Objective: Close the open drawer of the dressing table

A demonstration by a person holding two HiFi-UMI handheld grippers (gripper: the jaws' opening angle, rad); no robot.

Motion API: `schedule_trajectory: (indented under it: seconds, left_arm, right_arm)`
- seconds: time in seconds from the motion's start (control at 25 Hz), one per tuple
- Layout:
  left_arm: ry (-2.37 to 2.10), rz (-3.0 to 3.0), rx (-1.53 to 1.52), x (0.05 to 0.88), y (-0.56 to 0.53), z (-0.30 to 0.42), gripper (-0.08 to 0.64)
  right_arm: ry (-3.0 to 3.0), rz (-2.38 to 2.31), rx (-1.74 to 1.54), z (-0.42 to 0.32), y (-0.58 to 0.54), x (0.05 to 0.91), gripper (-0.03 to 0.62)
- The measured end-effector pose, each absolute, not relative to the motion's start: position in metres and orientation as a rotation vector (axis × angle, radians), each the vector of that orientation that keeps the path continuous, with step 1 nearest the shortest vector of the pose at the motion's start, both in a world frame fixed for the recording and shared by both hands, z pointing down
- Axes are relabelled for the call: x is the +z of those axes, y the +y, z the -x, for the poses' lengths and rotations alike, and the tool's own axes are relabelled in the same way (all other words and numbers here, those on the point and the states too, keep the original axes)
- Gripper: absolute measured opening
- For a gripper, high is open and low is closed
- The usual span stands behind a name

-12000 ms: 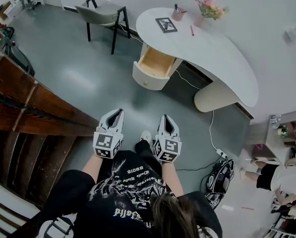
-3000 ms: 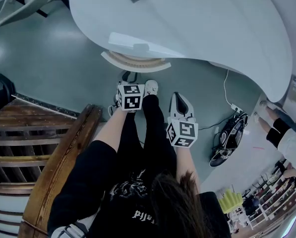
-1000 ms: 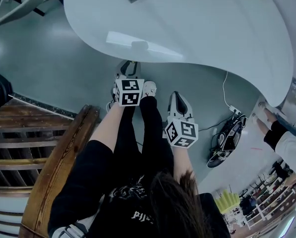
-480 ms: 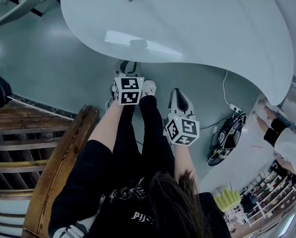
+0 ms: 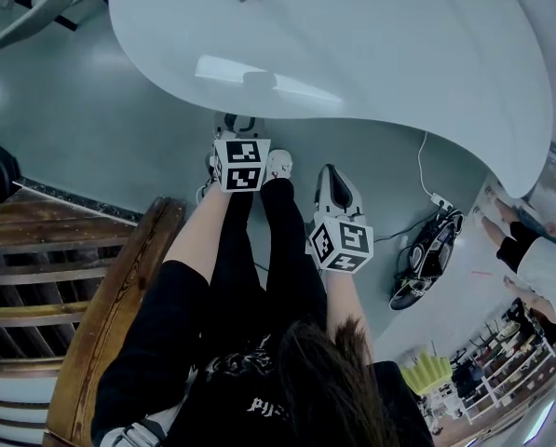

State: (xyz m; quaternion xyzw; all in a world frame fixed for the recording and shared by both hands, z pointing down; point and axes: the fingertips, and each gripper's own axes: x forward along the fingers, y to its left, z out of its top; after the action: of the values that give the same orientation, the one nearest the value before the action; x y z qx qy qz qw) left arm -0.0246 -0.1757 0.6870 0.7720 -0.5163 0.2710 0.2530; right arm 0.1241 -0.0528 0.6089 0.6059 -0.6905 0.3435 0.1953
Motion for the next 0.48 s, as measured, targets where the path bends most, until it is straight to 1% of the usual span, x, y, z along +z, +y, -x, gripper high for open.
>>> schedule_trajectory:
  seconds: [0.48]
  left_arm:
    - [-1.440, -2.139, 0.717, 0.6857, -0.1862, 0.0211, 0.115]
  right_arm:
    - [-1.944, -1.713, 0.960, -0.1260, -0.0632, 0.6105, 0.026]
